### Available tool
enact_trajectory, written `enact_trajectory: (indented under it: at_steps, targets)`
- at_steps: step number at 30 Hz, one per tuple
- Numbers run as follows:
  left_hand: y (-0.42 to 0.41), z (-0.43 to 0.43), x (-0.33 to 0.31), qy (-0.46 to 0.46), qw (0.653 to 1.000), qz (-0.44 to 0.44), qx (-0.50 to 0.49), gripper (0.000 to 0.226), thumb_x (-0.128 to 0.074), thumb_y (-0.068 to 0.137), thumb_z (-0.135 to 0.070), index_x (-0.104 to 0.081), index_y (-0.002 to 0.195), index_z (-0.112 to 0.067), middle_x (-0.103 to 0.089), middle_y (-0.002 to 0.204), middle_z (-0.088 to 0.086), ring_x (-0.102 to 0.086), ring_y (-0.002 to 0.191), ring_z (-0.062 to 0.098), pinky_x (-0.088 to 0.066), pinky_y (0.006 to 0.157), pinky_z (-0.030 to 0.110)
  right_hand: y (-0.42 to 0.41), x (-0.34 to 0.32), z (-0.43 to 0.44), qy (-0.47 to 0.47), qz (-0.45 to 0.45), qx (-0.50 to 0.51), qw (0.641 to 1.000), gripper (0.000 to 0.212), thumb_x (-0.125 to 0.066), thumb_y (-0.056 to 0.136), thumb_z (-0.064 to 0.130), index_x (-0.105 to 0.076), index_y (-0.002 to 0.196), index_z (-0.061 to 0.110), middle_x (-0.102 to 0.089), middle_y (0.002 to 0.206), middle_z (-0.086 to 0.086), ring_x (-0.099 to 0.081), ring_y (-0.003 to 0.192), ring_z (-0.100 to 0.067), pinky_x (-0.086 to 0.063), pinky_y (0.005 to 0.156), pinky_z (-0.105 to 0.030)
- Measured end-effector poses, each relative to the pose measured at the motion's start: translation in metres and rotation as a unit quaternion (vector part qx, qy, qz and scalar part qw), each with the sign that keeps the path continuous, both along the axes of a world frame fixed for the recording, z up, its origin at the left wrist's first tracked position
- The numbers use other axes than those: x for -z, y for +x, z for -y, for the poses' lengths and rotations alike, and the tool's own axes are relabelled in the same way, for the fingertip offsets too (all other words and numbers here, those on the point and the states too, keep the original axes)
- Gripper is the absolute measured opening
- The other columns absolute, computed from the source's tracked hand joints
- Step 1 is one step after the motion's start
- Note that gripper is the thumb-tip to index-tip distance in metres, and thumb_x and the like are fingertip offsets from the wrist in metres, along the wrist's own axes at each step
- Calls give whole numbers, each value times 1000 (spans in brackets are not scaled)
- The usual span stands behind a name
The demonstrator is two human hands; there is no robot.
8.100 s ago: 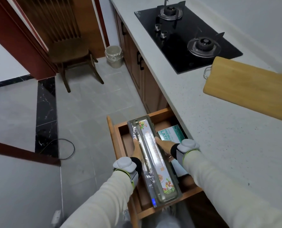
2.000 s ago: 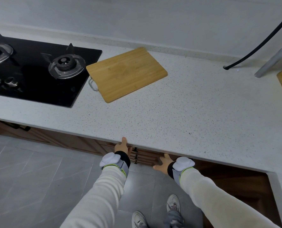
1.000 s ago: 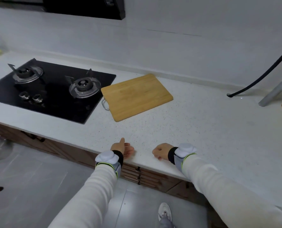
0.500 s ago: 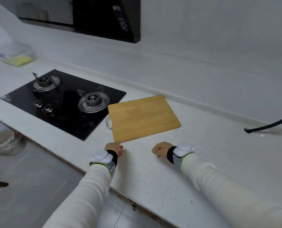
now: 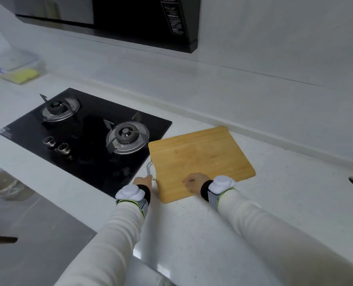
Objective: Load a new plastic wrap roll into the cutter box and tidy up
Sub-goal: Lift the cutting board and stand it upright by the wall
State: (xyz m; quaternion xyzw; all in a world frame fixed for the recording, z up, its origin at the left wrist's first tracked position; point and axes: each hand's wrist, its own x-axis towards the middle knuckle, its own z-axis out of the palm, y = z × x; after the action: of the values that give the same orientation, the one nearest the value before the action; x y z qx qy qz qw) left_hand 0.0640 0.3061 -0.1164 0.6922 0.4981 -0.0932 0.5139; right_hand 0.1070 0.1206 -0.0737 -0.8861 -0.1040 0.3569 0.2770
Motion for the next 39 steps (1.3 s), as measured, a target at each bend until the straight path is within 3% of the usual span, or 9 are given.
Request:
enact_trajectory:
  at_steps: [5, 11, 14, 16, 20, 24, 31, 36, 39]
  targets:
    - [27, -13, 3, -6, 999, 3, 39, 38, -48, 91, -24, -59, 107, 9, -55, 93, 20, -52, 84, 30, -37, 77, 33, 17, 7, -24, -8, 1, 18, 1000, 37, -42, 94, 17, -57, 121, -5, -56, 129, -22, -52, 120, -39, -44, 103, -45]
    - [53, -26, 25, -33, 998, 28, 54, 28, -42, 96, -15, -53, 71, -10, -58, 106, 20, -52, 93, 26, -43, 100, 43, 34, 19, -32, 0, 6, 53, 999, 31, -43, 95, 18, -63, 115, 6, -62, 125, -11, -57, 114, -33, -46, 101, -42]
    - [59, -29, 28, -42, 999, 21, 22, 30, -33, 100, -15, -53, 117, -2, -55, 129, 19, -56, 115, 31, -43, 97, 34, 42, 22, -32, 9, 8, 71, 997, 30, -45, 95, 18, -63, 116, 7, -61, 126, -10, -57, 113, -31, -47, 100, -40]
    - [58, -30, 28, -37, 999, 35, 4, 34, -32, 101, -24, -52, 121, -6, -56, 130, 17, -56, 117, 30, -45, 91, 28, 47, 22, -31, 12, 11, 74, 997, 30, -46, 94, 18, -63, 117, 11, -60, 127, -6, -58, 111, -28, -47, 99, -38]
    - [60, -29, 29, -33, 998, 36, 48, 39, -48, 92, -43, -51, 65, -15, -61, 98, 20, -55, 87, 26, -48, 92, 34, 55, 19, -25, 8, 28, 59, 998, 32, -45, 95, 21, -60, 122, 15, -56, 132, -4, -57, 113, -24, -48, 98, -37]
    - [62, -25, 15, -52, 997, 44, 39, 43, -60, 85, -45, -52, 58, -12, -60, 69, 12, -56, 80, 28, -46, 83, 34, 59, 15, -23, 3, 55, 46, 997, 33, -44, 95, 20, -60, 124, 15, -56, 132, -4, -57, 112, -24, -48, 97, -35]
    - [57, 0, -14, -73, 991, 113, -3, 61, -72, 81, -30, -47, 129, -1, -58, 120, 19, -59, 93, 30, -52, 75, 37, 52, 8, -12, 30, 116, 58, 991, 29, -48, 93, 20, -64, 117, 17, -48, 132, -4, -58, 108, -24, -47, 96, -30]
    - [58, 16, -41, -50, 983, 177, -23, 23, -71, 82, -22, -50, 86, -14, -56, 100, 13, -57, 81, 25, -50, 76, 39, 50, -4, 5, 62, 151, 76, 984, 27, -49, 92, 20, -65, 113, 18, -50, 130, -5, -57, 110, -22, -47, 96, -30]
    - [58, 29, -64, -12, 980, 198, -8, 28, -70, 81, -23, -49, 94, -8, -56, 95, 14, -55, 82, 25, -50, 83, 42, 49, -16, 17, 75, 168, 77, 980, 27, -49, 91, 20, -65, 112, 19, -50, 130, -4, -57, 110, -20, -47, 96, -29]
